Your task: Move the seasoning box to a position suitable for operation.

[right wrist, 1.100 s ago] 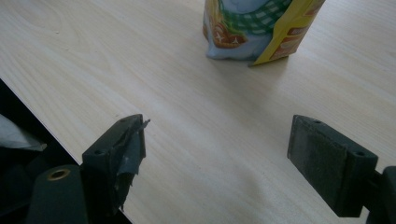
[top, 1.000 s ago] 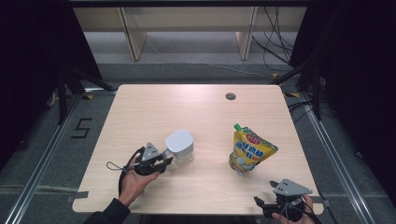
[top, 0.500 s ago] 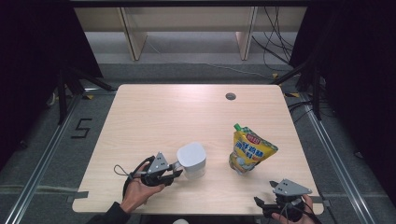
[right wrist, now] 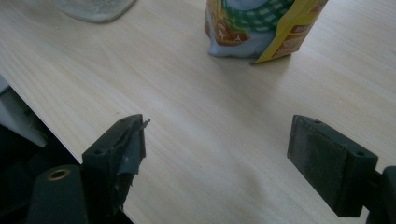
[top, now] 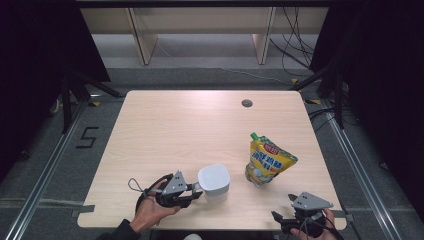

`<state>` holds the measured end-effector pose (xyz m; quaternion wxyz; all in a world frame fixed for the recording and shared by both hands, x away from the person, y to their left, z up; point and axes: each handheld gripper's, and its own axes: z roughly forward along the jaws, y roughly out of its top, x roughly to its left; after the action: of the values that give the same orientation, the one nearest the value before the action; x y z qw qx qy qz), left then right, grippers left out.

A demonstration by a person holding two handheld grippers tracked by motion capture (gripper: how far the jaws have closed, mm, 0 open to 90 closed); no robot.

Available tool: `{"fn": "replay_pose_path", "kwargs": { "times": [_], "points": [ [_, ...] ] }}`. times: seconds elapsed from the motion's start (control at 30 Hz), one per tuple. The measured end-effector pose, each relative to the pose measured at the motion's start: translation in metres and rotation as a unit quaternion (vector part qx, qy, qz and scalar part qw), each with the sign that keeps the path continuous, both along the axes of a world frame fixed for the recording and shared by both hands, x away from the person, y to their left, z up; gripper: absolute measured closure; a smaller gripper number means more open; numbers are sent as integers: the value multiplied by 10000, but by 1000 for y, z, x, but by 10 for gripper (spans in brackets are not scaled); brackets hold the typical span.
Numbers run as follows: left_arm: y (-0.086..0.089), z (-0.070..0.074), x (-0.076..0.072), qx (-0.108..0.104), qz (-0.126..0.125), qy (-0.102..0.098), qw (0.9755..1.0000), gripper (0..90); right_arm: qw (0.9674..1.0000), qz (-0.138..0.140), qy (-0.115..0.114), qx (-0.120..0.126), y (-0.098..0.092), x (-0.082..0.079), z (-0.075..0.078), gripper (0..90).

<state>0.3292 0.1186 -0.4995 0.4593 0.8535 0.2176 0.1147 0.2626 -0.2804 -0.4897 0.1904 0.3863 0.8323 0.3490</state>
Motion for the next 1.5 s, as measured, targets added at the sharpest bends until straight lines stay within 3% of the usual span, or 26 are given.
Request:
{"fn": "replay_pose_path", "kwargs": {
  "times": [0.1,0.13,0.37,0.4,0.63,0.93,0.97,1.0,1.07,1.1,1.2,1.3,1.4,1.5],
  "points": [
    [1,1,2,38,-227,-49,9997,682,10000,47,-41,-13,0,1,0,203],
    [0,0,0,-33,-100,83,9999,682,10000,21,-1,6,0,0,0,203],
    [1,1,5,31,-195,45,9998,681,10000,77,0,-6,1,2,-1,203],
    [2,1,6,7,-207,145,9997,680,10000,65,-25,-27,1,1,-1,203],
    [4,1,8,61,-261,64,9996,677,10000,25,94,22,1,1,-2,203],
    [6,0,15,-5,11,94,10000,678,9999,112,29,-10,0,3,-2,203],
    [6,0,15,-30,54,111,9999,678,9999,15,112,34,1,1,-2,203],
    [8,0,17,44,-42,23,10000,676,10000,65,66,1,0,2,-2,203],
    [7,-1,15,-26,32,87,10000,673,9999,101,40,-29,-1,3,-2,203],
    [7,-1,15,-26,32,87,10000,661,9999,101,40,-29,-1,3,-2,203],
    [8,-1,13,53,137,130,9998,501,9999,101,26,-13,0,3,-2,203],
    [9,0,10,110,151,200,9996,428,9999,133,-2,-53,0,4,-3,203],
    [11,7,6,-65,300,281,9991,328,9999,148,16,-69,0,5,-3,203],
    [12,12,3,-81,386,272,9989,294,9999,140,-2,-62,1,4,-2,203]
  ]
}}
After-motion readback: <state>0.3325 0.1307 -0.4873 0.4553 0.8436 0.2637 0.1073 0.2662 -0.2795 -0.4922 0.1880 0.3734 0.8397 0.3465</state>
